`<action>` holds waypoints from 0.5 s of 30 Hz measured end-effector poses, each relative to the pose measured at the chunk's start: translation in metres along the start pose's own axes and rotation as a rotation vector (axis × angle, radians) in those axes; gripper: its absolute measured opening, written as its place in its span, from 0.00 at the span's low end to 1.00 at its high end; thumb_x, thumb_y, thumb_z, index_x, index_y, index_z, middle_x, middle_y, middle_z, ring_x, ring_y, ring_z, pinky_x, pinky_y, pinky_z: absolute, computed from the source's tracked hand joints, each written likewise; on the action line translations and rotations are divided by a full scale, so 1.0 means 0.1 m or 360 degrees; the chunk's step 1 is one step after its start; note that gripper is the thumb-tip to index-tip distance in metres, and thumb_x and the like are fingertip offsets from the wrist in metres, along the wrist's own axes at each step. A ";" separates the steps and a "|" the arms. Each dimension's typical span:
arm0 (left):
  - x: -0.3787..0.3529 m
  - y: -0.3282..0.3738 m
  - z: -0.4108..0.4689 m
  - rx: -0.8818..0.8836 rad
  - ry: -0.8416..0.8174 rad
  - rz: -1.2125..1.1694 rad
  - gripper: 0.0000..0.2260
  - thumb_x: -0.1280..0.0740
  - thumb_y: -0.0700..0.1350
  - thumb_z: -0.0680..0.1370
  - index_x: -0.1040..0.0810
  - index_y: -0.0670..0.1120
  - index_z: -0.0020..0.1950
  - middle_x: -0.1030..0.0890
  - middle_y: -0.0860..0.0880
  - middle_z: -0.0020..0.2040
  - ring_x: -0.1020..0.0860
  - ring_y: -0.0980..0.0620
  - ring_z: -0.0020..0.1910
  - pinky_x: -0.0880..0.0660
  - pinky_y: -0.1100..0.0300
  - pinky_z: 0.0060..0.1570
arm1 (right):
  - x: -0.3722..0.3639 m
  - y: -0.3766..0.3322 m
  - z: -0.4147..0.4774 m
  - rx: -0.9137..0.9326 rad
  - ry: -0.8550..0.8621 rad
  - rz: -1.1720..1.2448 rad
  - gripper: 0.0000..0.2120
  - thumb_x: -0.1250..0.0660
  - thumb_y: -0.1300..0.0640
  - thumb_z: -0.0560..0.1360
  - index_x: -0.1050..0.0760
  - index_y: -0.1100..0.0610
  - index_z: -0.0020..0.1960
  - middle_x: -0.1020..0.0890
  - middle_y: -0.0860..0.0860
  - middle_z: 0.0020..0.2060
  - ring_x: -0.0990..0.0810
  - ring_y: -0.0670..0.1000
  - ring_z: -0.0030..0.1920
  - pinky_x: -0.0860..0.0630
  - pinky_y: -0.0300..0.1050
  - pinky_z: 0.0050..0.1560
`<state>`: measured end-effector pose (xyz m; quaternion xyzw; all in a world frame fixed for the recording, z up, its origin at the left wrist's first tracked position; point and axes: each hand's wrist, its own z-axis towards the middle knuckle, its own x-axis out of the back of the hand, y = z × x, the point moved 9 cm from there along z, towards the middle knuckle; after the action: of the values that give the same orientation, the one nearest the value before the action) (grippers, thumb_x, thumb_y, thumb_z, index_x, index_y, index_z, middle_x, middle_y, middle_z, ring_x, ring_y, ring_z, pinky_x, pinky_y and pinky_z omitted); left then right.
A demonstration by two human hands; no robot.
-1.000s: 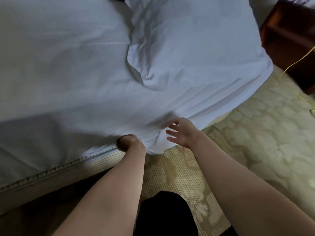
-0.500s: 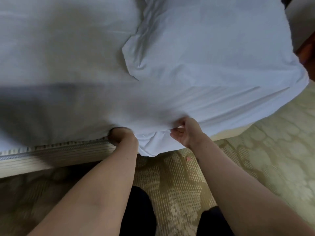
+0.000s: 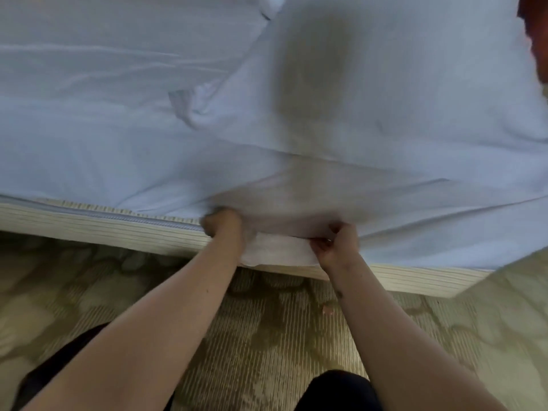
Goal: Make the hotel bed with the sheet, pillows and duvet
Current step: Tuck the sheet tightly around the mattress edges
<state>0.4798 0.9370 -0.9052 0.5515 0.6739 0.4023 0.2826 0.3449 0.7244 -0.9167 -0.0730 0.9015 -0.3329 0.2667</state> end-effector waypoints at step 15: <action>-0.76 -0.53 -0.63 0.0476 -0.0176 -0.0821 0.15 0.47 0.46 0.80 0.25 0.47 0.62 0.19 0.44 0.54 0.21 0.42 0.51 0.21 0.44 0.51 | 0.14 -0.04 0.35 -0.0293 -0.0243 0.0364 0.13 0.48 0.71 0.75 0.34 0.59 0.35 0.25 0.58 0.41 0.24 0.61 0.52 0.33 0.61 0.70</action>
<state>0.4178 0.8448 -0.9225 0.4188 0.8270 0.1829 0.3274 0.3512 0.6972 -0.9428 -0.0192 0.9078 -0.2099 0.3626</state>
